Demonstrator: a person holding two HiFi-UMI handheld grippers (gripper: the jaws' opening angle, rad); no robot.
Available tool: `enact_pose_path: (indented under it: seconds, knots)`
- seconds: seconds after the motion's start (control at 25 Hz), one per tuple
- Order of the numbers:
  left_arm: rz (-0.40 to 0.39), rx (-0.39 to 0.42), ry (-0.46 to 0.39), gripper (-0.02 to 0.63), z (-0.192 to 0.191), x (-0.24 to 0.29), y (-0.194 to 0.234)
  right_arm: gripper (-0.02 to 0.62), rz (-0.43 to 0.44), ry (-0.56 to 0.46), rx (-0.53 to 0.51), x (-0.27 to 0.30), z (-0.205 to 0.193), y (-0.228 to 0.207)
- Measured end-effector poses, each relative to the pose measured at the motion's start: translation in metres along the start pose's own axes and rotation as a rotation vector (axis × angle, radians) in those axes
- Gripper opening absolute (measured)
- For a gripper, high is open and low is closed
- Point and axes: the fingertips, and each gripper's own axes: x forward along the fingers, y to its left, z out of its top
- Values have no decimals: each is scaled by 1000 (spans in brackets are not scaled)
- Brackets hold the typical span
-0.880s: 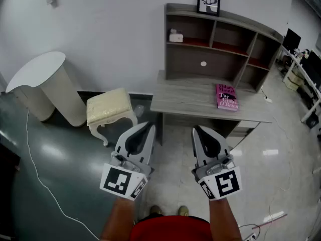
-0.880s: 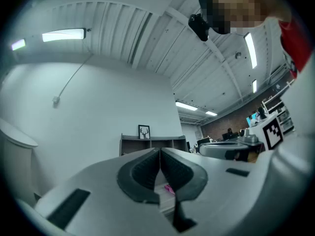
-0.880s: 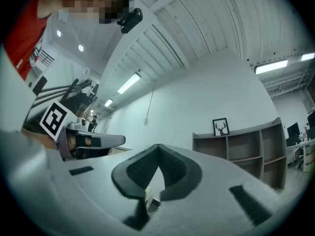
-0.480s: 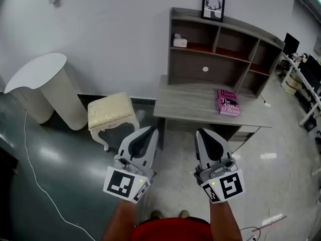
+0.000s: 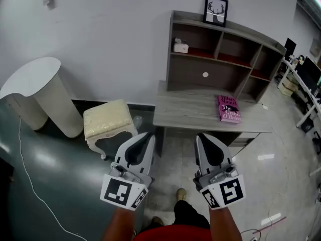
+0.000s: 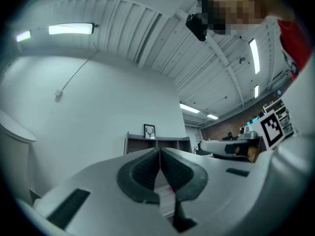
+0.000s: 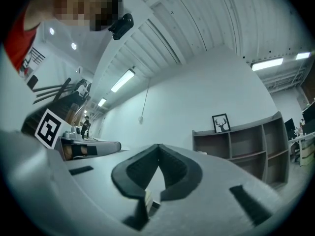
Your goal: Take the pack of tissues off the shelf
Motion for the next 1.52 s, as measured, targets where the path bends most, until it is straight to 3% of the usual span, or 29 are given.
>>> enact_pose_path:
  seconds: [0.24, 0.44, 0.68, 0.92, 1.36, 1.52]
  knots:
    - [14, 19, 6, 12, -19, 61, 21, 2, -7, -12, -22, 45, -20, -45]
    - [51, 55, 3, 12, -36, 140, 48, 3, -9, -36, -4, 105, -44, -113]
    - [117, 77, 34, 12, -63, 240, 78, 3, 37, 8, 11, 181, -79, -184]
    - [173, 74, 56, 12, -81, 298, 104, 8, 36, 40, 38, 241, -101, -235]
    - [155, 49, 67, 12, -108, 358, 160, 168, -76, 140, 70, 342, -146, -275]
    - [119, 44, 54, 12, -118, 384, 189, 263, -146, 187, 44, 389, -165, -291]
